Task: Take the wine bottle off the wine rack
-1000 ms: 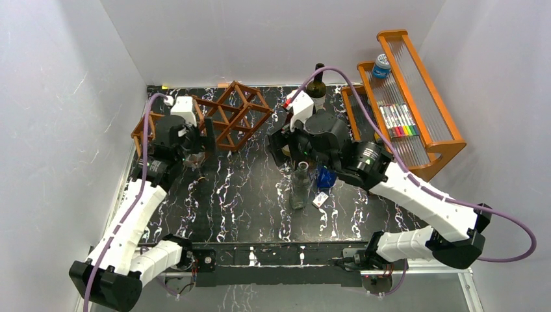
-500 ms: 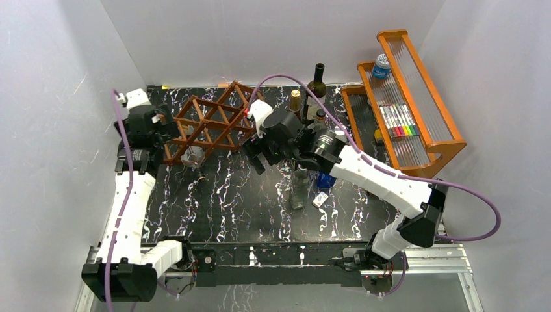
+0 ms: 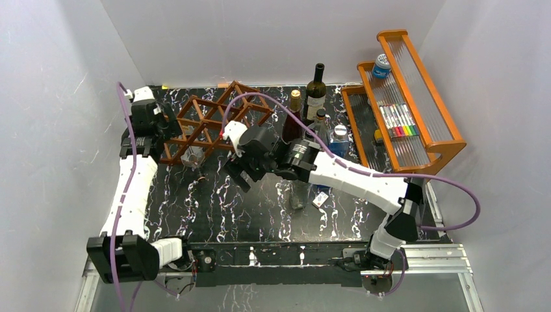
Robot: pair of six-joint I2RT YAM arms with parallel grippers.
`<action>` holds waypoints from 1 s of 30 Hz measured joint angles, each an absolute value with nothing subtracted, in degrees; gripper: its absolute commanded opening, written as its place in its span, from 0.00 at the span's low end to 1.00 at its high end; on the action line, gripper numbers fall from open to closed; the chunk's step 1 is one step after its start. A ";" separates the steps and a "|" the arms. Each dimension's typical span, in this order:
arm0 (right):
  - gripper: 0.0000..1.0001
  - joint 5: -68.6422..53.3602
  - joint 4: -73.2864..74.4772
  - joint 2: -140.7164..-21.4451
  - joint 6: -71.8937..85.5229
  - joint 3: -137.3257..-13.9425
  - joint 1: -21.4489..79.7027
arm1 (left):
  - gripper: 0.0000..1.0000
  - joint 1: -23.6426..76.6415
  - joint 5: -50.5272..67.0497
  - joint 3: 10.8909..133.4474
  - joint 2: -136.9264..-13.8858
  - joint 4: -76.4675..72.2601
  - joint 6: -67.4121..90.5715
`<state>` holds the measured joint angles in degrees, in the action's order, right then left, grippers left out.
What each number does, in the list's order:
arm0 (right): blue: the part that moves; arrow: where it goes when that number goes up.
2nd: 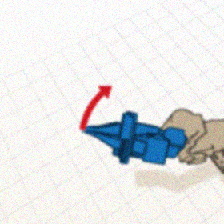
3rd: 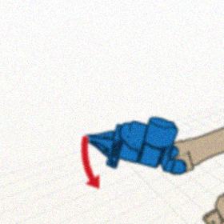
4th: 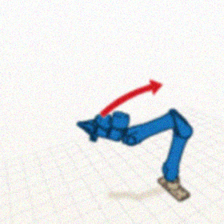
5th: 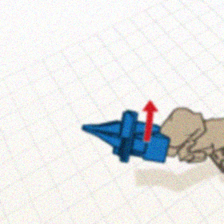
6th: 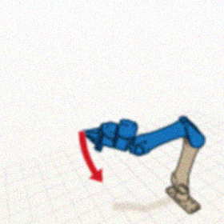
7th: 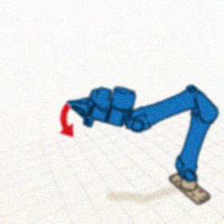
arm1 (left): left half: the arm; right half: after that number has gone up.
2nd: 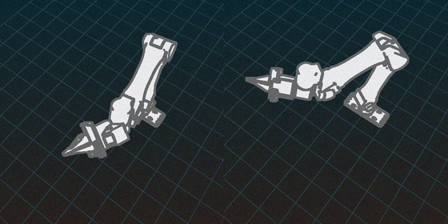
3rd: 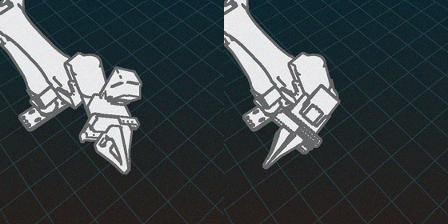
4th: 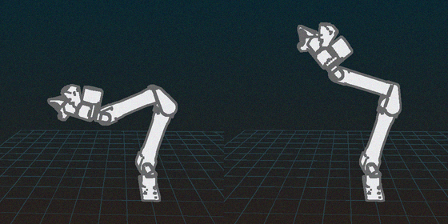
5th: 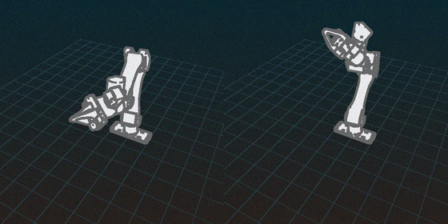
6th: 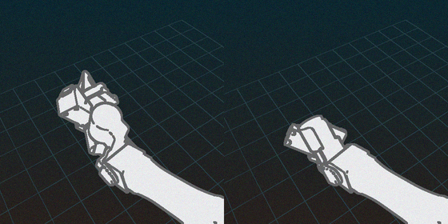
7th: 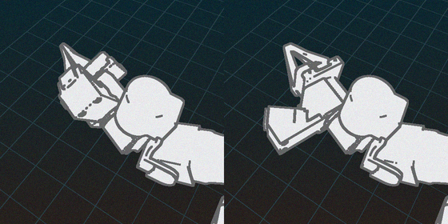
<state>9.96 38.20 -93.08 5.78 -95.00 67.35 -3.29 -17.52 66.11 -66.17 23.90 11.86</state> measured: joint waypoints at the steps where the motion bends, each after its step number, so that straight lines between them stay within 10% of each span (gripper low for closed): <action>1: 0.98 9.89 37.76 -93.82 5.80 -95.00 67.90 | 0.74 -3.31 -16.14 66.22 -67.70 24.18 11.79; 30: 0.89 15.55 24.10 -117.99 15.18 -100.73 66.74 | 0.66 -3.95 10.44 61.32 -63.33 28.93 18.20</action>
<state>15.55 24.10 -117.99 15.18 -100.73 66.74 -3.95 10.44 61.32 -63.33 28.93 18.20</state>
